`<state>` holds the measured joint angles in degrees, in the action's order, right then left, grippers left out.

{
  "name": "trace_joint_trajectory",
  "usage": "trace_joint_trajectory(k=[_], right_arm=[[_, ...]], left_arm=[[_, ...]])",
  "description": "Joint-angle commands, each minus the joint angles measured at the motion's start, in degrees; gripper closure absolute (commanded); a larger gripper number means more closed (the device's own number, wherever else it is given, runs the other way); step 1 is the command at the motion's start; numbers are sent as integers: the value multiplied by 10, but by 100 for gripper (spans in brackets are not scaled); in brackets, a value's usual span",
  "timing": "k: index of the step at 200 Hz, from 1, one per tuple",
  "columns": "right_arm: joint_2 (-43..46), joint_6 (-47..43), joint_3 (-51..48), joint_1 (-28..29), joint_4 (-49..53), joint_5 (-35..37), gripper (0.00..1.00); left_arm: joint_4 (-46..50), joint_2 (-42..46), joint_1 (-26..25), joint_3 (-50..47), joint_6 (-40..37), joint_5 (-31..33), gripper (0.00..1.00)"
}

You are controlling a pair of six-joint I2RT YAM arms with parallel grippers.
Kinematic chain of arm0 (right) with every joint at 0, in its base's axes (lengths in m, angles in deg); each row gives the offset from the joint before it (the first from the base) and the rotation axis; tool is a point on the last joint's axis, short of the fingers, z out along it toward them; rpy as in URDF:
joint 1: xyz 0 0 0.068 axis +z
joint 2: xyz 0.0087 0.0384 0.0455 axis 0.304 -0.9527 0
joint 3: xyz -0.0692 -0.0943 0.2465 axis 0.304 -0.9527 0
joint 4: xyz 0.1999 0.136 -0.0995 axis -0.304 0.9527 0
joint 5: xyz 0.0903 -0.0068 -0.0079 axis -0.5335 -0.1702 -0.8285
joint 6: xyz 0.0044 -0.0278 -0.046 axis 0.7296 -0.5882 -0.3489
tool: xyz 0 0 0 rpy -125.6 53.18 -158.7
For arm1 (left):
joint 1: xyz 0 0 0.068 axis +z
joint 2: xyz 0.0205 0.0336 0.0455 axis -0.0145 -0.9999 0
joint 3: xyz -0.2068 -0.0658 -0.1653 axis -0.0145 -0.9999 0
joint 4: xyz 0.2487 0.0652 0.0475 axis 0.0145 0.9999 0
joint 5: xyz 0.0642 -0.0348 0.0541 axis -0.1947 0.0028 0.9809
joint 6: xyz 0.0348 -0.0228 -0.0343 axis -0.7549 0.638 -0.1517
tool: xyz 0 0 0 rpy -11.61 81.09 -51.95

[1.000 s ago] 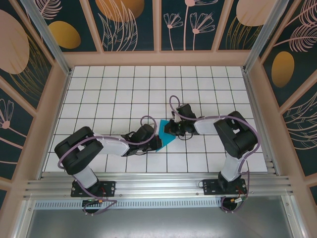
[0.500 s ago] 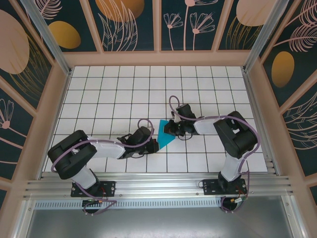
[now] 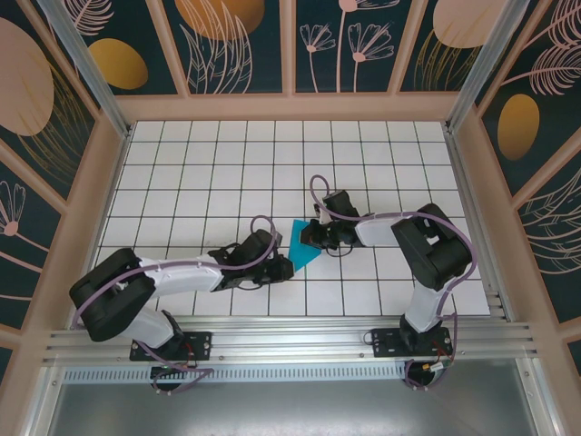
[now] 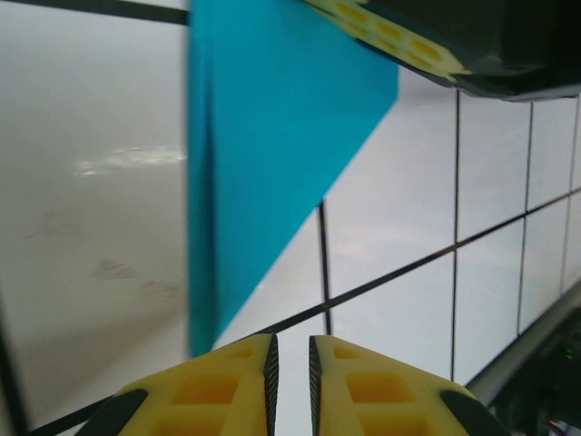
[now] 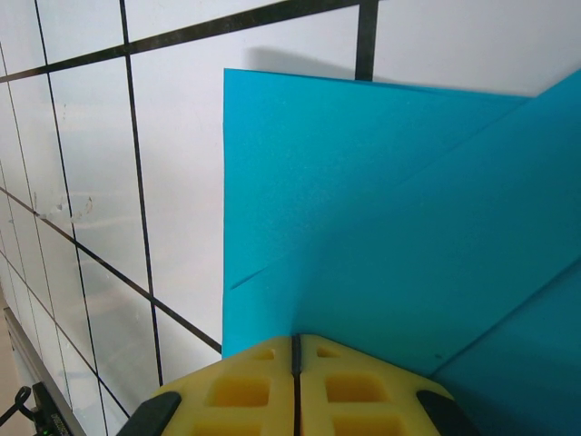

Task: Fold a paper plane with a square sheet of paper (pick it up from the middle)
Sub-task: Fourth fold the wing at the center of the table.

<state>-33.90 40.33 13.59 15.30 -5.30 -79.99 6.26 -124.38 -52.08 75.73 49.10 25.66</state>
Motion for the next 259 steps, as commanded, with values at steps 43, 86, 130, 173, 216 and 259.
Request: trace_joint_trajectory(k=[43,86,130,173,216,259], right_arm=[[-36,7,-22,1,29,72,92],[-36,4,-24,1,30,75,92],[-37,4,-28,1,30,77,92],[-38,5,-26,1,30,77,92],[-39,3,-25,1,34,79,92],[-41,4,-26,1,32,78,92]], left_arm=[[-27,-62,-3,11,13,-16,82],[-1,-50,-4,4,9,15,85],[-58,21,1,-12,18,-1,83],[-94,-6,30,-14,32,-20,82],[-130,-56,31,-7,37,-63,82],[-96,-66,31,-18,33,-37,83]])
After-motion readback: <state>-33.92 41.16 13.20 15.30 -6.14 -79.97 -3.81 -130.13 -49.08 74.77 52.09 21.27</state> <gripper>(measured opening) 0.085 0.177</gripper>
